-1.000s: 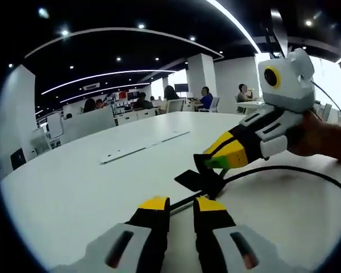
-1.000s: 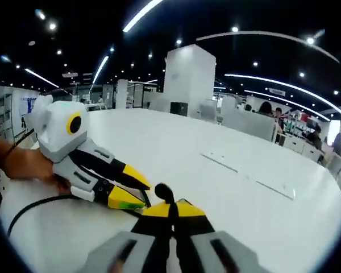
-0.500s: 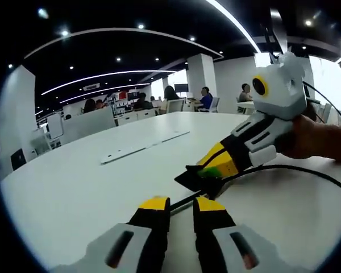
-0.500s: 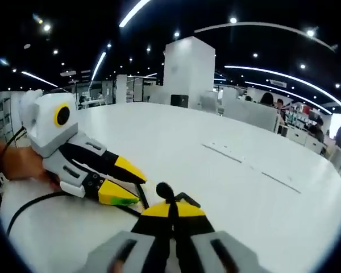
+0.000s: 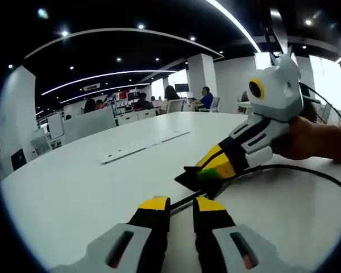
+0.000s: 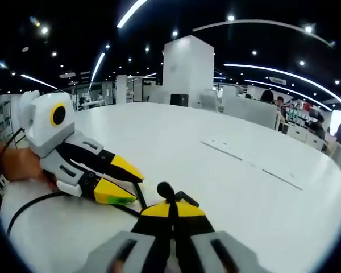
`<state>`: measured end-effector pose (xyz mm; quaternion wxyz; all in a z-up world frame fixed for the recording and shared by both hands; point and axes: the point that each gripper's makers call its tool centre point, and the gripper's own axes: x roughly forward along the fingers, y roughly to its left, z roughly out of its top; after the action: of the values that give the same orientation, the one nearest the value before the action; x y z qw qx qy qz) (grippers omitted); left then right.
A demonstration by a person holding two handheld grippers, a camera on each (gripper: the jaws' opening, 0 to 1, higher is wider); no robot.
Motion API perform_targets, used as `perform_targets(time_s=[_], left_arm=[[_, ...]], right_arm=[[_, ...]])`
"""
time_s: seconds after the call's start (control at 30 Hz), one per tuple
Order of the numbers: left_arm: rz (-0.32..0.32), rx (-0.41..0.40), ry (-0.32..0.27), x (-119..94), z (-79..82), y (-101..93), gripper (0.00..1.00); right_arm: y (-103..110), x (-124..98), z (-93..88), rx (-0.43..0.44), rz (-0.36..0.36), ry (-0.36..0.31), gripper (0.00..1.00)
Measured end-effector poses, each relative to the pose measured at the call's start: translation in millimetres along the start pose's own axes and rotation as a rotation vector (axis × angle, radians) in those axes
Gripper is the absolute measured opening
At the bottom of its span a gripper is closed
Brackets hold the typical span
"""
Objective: Find the charging cable on the desk, coil it up and secure with Velcro.
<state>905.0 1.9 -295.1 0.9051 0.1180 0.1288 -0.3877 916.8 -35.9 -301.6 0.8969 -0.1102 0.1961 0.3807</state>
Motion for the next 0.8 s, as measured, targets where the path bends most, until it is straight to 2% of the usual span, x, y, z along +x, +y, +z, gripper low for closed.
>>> perform_targets(time_s=[0.33, 0.5, 0.7, 0.8], left_arm=[[0.004, 0.0, 0.002, -1.6, -0.2, -1.4, 0.17], [0.004, 0.0, 0.0, -2.3, -0.1, -2.2, 0.17], [0.005, -0.004, 0.001, -3.8, 0.0, -4.9, 0.17], [0.005, -0.005, 0.001, -4.6, 0.2, -6.8, 0.17]], right_arm=[[-0.6, 1.9, -2.2, 0.013, 0.017, 0.023, 0.03], [-1.4, 3.6, -5.8, 0.066, 0.039, 0.073, 0.03], [-1.7, 5.6, -6.9, 0.059, 0.041, 0.09, 0.03], [-2.3, 5.3, -7.4, 0.083, 0.051, 0.102, 0.02]])
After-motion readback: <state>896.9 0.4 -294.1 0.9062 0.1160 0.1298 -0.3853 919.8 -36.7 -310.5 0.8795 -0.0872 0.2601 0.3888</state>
